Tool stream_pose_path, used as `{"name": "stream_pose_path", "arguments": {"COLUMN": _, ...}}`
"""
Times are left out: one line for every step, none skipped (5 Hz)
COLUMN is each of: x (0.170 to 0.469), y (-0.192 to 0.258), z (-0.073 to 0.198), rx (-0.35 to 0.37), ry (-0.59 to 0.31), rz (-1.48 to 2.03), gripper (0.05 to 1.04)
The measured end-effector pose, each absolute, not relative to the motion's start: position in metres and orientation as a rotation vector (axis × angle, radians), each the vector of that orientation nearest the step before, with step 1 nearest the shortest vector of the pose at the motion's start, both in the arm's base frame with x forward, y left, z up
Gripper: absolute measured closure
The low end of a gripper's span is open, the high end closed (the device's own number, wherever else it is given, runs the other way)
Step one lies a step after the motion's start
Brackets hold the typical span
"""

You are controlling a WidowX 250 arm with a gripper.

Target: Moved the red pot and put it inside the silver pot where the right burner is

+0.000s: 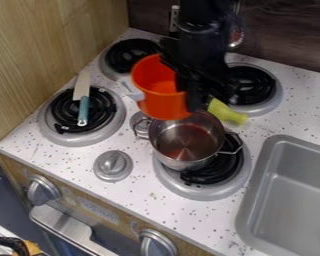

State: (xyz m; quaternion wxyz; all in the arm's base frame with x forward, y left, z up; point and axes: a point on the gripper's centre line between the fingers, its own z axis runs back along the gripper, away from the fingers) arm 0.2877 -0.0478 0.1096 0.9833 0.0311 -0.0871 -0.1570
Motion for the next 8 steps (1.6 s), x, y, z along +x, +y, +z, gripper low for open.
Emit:
{"name": "stream_pose_path", "arguments": {"x": 0.284, "y": -0.056, "z": 0.107, "rx": 0.041, "ry": -0.153, "rz": -0.319, "gripper": 1.011}}
{"name": "stream_pose_path", "arguments": {"x": 0.286, "y": -0.068, "z": 0.1, "rx": 0.043, "ry": -0.138, "rz": -0.346, "gripper": 1.011}}
{"name": "stream_pose_path", "arguments": {"x": 0.29, "y": -0.071, "z": 0.096, "rx": 0.037, "ry": -0.174, "rz": -0.361, "gripper": 1.011}}
{"name": "stream_pose_path", "arguments": {"x": 0.293, "y": -0.072, "z": 0.086, "rx": 0.019, "ry": -0.159, "rz": -0.386, "gripper": 1.011}}
{"name": "stream_pose_path", "arguments": {"x": 0.292, "y": -0.066, "z": 0.077, "rx": 0.008, "ry": -0.17, "rz": -0.379, "gripper": 1.011}}
{"name": "stream_pose_path", "arguments": {"x": 0.288, "y": -0.065, "z": 0.069, "rx": 0.007, "ry": -0.184, "rz": -0.368, "gripper": 1.011}}
{"name": "stream_pose_path", "arguments": {"x": 0.29, "y": -0.065, "z": 0.066, "rx": 0.006, "ry": -0.204, "rz": -0.353, "gripper": 1.011}}
{"name": "stream_pose_path", "arguments": {"x": 0.283, "y": -0.068, "z": 0.058, "rx": 0.004, "ry": -0.201, "rz": -0.349, "gripper": 1.011}}
